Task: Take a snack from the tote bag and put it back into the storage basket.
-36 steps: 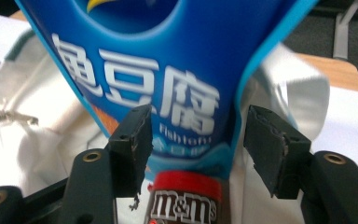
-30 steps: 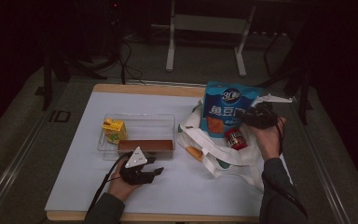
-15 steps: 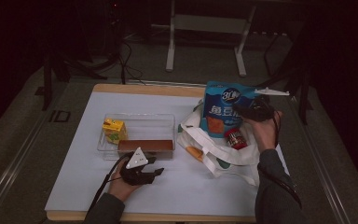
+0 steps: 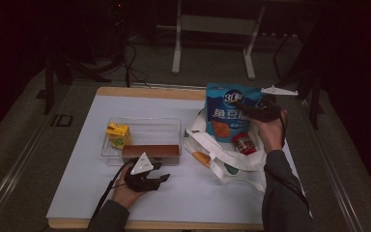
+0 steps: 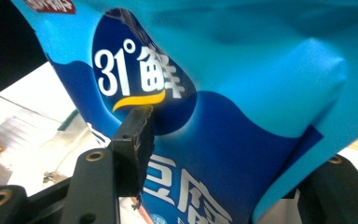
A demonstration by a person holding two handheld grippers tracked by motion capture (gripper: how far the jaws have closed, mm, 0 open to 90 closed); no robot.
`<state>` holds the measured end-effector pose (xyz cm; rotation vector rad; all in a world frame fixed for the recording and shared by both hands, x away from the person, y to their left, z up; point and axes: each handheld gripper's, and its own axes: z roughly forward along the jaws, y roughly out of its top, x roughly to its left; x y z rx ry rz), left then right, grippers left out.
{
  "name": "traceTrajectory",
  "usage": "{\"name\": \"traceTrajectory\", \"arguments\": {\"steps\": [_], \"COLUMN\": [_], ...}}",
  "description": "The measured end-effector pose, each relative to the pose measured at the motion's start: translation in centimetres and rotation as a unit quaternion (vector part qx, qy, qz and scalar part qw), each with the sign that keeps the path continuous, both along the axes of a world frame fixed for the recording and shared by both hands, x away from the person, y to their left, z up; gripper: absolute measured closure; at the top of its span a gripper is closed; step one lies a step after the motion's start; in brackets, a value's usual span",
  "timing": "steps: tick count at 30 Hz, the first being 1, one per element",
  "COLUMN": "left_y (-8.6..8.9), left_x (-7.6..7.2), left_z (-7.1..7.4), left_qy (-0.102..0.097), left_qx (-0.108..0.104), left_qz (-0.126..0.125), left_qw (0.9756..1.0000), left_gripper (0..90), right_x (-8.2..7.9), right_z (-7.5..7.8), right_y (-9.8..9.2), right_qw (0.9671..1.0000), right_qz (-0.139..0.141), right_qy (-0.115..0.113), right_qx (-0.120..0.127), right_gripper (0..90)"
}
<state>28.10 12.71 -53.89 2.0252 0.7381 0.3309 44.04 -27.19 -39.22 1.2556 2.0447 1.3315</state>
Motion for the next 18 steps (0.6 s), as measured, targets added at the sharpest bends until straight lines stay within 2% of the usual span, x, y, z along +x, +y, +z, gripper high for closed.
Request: {"name": "traceTrajectory", "arguments": {"steps": [2,5,7,12,15,18], "left_y": [0.0,0.0,0.0,-0.1,-0.1,-0.1], "left_x": [0.0,0.0,0.0,0.0,0.0,0.0], "left_z": [0.0,0.0,0.0,0.0,0.0,0.0], "left_qy": [-0.001,-0.001,-0.001,-0.001,-0.001,0.0], "left_qx": [0.001,0.001,0.002,0.002,0.002,0.002], "left_qz": [0.0,0.0,0.0,0.0,0.0,0.0], "left_qw": [1.0,1.0,1.0,1.0,1.0,1.0], "left_gripper": [45.6,45.5,45.3,45.2,45.2,45.2], "right_x": [0.1,0.1,0.1,0.1,0.0,0.0], "right_z": [0.2,0.3,0.5,0.6,0.5,0.4], "right_y": [0.2,0.3,0.4,0.7,1.0,1.4], "right_qw": [0.9999,0.9989,0.9983,0.998,0.9967,0.9961], "right_qz": [0.01,0.041,0.054,0.059,0.075,0.085], "right_qy": [-0.002,-0.003,-0.006,-0.005,-0.004,-0.006], "right_qx": [0.005,0.023,0.021,0.018,0.032,0.025], "right_gripper": [44.1,53.4,55.6,52.3,60.8,63.8]}}
